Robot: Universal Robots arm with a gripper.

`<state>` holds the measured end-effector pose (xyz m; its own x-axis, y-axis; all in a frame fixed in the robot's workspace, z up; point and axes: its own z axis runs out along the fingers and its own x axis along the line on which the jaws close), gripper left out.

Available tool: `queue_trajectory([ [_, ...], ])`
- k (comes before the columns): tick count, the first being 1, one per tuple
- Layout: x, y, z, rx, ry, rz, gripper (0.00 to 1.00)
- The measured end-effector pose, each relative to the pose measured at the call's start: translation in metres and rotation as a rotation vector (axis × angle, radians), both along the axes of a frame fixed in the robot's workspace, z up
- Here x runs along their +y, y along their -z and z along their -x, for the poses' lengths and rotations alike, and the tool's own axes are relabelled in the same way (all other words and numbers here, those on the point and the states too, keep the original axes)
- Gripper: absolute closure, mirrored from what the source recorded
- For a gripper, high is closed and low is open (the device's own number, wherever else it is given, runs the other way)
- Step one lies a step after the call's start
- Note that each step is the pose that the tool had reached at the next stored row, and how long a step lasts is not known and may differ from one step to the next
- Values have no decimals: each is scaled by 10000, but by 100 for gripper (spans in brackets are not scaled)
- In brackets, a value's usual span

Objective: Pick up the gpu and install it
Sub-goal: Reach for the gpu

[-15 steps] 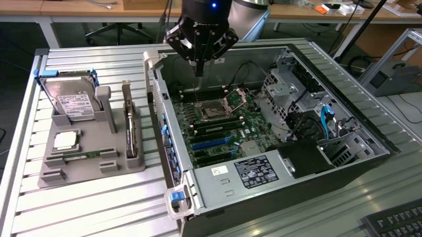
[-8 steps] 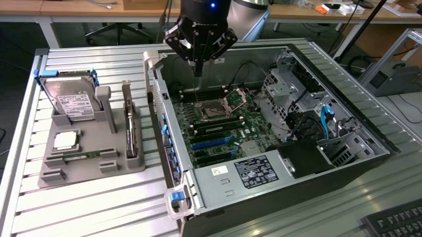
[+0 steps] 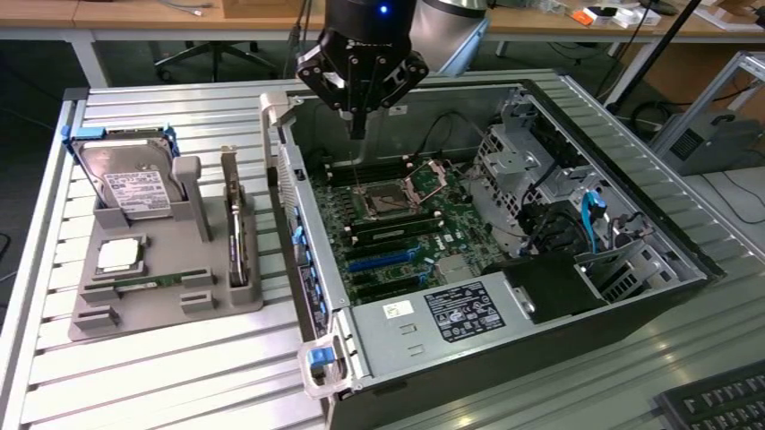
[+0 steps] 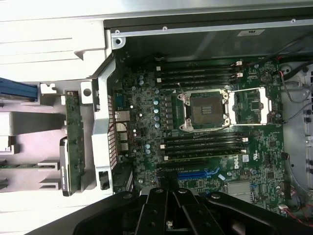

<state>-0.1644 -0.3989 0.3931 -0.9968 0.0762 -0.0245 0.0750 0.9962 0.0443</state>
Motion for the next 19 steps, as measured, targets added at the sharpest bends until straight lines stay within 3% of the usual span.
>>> queue_trajectory([
  [19, 0, 1, 69, 0, 0, 0, 89],
])
